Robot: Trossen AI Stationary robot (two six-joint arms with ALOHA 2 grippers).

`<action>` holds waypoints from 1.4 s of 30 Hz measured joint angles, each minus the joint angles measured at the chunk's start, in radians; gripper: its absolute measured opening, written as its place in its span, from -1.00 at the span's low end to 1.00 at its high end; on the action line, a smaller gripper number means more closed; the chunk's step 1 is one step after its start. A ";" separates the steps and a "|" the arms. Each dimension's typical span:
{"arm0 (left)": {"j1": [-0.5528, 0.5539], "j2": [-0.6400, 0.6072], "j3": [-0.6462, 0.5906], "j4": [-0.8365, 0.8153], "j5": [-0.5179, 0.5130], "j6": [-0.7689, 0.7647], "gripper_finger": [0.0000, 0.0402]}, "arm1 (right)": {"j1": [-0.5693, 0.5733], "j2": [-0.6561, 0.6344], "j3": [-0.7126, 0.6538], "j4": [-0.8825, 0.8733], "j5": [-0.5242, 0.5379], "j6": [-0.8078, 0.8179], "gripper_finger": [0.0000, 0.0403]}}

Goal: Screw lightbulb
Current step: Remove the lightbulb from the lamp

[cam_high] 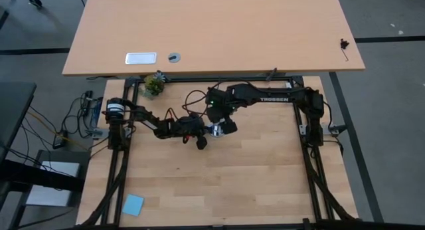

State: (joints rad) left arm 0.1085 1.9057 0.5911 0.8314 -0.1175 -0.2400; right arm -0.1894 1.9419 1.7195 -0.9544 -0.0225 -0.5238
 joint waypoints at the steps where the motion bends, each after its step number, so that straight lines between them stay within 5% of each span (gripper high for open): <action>1: 0.000 0.000 0.000 0.000 0.001 0.000 -0.99 | 0.006 0.000 0.000 0.001 0.023 0.013 0.55; 14: 0.001 0.000 0.000 0.000 0.007 0.003 -0.99 | 0.084 -0.029 0.002 -0.001 0.208 0.363 0.74; 20: 0.001 0.000 0.000 0.000 0.008 0.001 -0.99 | 0.048 -0.033 0.031 -0.021 0.115 0.785 0.74; 24: 0.001 0.000 0.000 0.000 0.008 0.000 -0.99 | 0.023 -0.032 0.010 -0.017 0.055 0.887 0.74; 34: 0.000 0.000 0.000 0.000 0.009 0.000 -0.99 | 0.005 -0.030 -0.021 0.001 0.039 0.909 0.58; 42: 0.000 0.000 0.000 0.000 0.011 0.000 -0.99 | 0.000 -0.031 -0.021 0.002 -0.011 0.563 0.28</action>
State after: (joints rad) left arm 0.1089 1.9057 0.5911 0.8314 -0.1070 -0.2401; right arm -0.1891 1.9114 1.6989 -0.9520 -0.0339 0.0390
